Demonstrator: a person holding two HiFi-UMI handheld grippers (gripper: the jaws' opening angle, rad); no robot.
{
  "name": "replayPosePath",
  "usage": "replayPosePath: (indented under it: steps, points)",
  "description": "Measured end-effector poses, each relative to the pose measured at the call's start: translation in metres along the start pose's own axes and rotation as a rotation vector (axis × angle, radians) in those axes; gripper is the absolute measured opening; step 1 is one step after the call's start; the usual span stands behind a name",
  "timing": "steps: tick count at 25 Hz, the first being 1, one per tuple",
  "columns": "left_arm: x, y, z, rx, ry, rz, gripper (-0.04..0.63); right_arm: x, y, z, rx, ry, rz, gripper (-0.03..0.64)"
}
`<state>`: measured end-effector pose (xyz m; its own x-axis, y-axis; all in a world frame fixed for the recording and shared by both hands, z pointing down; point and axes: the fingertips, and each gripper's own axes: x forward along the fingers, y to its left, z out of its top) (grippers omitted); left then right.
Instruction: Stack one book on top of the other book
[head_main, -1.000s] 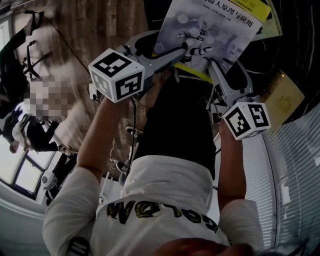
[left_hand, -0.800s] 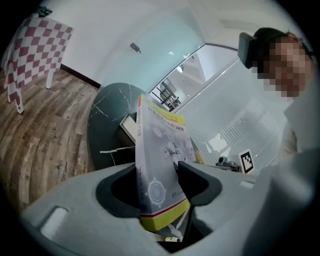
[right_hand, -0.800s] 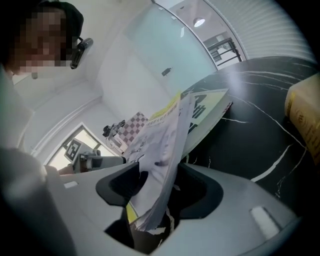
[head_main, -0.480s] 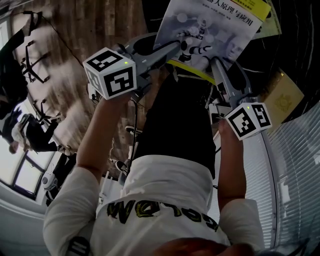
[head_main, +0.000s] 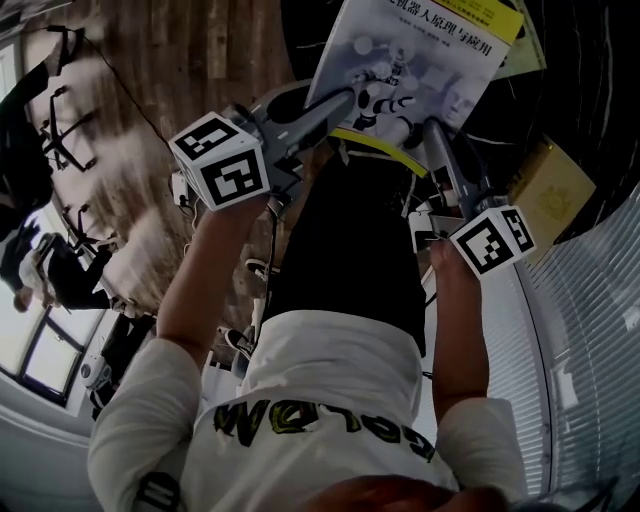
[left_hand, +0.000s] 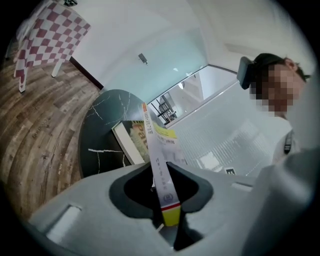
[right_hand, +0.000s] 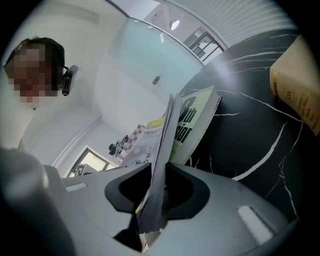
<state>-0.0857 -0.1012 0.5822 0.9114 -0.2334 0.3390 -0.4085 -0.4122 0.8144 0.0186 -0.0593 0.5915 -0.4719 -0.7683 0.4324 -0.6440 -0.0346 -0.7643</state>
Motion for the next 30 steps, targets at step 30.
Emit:
replayPosePath:
  steps: [30]
  points:
    - [-0.012,-0.035,0.006,0.146,-0.119,0.036,0.087,-0.016,0.022,0.015,-0.122,-0.055,0.120,0.089]
